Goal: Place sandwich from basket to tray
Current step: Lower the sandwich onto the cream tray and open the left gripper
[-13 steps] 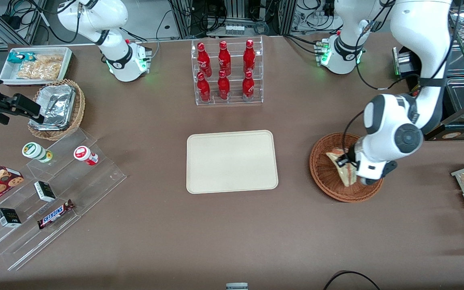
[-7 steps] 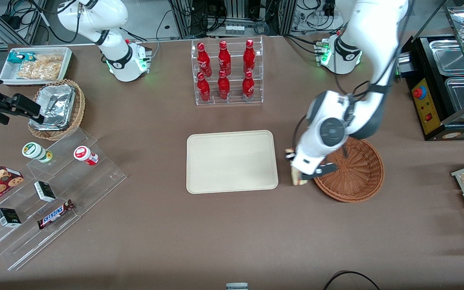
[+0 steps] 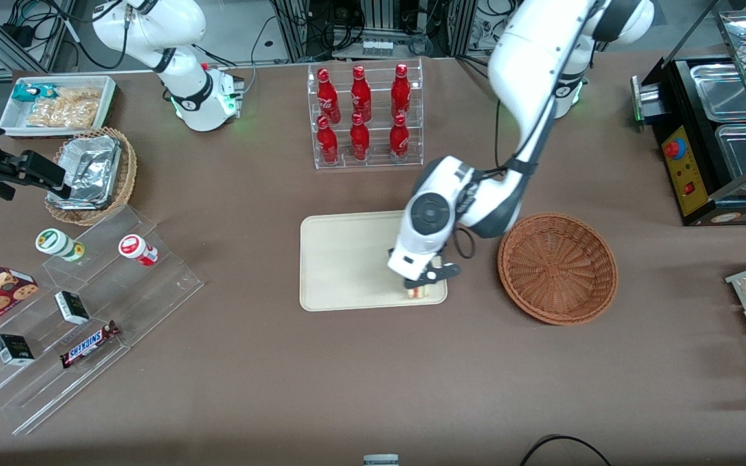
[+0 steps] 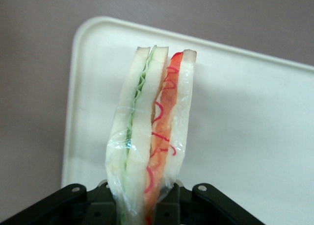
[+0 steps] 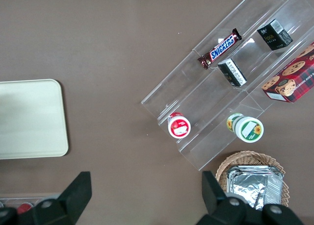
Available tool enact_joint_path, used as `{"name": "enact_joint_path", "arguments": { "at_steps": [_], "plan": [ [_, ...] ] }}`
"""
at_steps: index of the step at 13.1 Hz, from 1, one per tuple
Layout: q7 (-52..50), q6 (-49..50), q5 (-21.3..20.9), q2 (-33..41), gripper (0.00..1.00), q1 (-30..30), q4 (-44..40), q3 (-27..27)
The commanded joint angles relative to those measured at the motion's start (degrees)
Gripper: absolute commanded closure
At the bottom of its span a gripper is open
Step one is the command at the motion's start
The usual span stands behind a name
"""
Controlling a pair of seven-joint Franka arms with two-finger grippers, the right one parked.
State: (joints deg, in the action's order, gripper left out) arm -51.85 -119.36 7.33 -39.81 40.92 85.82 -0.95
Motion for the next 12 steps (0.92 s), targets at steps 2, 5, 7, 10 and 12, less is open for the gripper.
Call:
{"name": "enact_joint_path", "arguments": {
  "at_steps": [2, 5, 7, 10, 12],
  "plan": [
    [-6.9, 6.9, -3.3, -5.4, 0.97, 2.8, -10.8, -0.8],
    [-7.4, 6.9, -2.8, -8.7, 0.98, 4.0, -14.9, -0.6],
    [-7.3, 6.8, -2.7, -9.1, 0.98, 4.0, -15.3, 1.6],
    [-7.7, 6.6, -2.4, -10.1, 0.98, 4.0, -15.7, 3.8],
    [-8.7, 6.5, -2.4, -11.0, 0.98, 4.0, -16.6, 3.9]
  ]
}}
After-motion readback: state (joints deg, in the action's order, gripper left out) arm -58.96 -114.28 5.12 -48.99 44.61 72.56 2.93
